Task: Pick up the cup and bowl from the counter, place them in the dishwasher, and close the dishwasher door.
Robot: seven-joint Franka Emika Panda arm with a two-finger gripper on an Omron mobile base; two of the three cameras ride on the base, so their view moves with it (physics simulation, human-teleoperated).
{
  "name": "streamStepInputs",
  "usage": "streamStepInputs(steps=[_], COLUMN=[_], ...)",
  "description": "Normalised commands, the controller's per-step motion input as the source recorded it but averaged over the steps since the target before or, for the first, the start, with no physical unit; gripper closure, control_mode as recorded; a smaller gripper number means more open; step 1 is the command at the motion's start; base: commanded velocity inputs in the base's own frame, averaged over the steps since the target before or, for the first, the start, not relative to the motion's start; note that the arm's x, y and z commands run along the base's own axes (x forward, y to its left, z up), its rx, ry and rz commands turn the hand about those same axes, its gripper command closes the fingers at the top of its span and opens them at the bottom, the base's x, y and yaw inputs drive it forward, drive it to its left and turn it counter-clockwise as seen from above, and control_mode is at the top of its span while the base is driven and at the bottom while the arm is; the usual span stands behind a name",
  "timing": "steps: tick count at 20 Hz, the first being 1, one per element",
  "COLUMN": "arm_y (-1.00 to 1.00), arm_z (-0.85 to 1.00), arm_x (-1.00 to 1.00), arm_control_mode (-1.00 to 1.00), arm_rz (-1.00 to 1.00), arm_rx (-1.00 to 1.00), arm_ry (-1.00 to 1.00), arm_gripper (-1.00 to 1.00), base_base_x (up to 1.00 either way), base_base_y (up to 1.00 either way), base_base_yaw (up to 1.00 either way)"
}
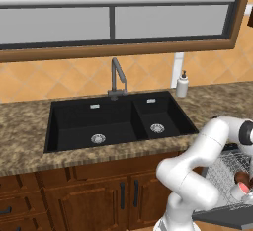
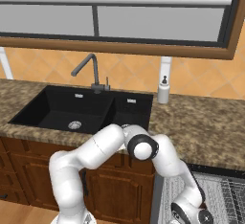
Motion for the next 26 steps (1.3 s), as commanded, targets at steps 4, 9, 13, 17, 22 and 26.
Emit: streamStepInputs(steps=[4, 9, 13, 17, 22, 26], arm_y=[0.00, 0.00, -0.05, 0.40, 0.23, -0.62], arm_z=[-0.20, -0.27, -0.14, -0.32, -0.04, 0.94], arm_x=[0.66, 0.66, 0.34, 1.00, 1.00, 0.37], arm_control_mode=[-1.00, -1.00, -1.00, -1.00, -1.00, -1.00], arm_rz=[0.00, 0.00, 0.00, -0.06, -0.08, -0.05], arm_rx=[-0.11, -0.09, -0.08, -0.07, -0.01, 0.06], arm_ry=[-0.09, -0.09, 0.01, -0.21, -0.29, 0.01], arm_gripper=[-1.00, -1.00, -1.00, -1.00, -1.00, -1.00], base_base_x=[0.00, 0.00, 0.00, 0.00, 0.00, 0.00], base_base_y=[0.00, 0.00, 0.00, 0.00, 0.00, 0.00], base_base_yaw=[0.00, 0.00, 0.00, 0.00, 0.00, 0.00])
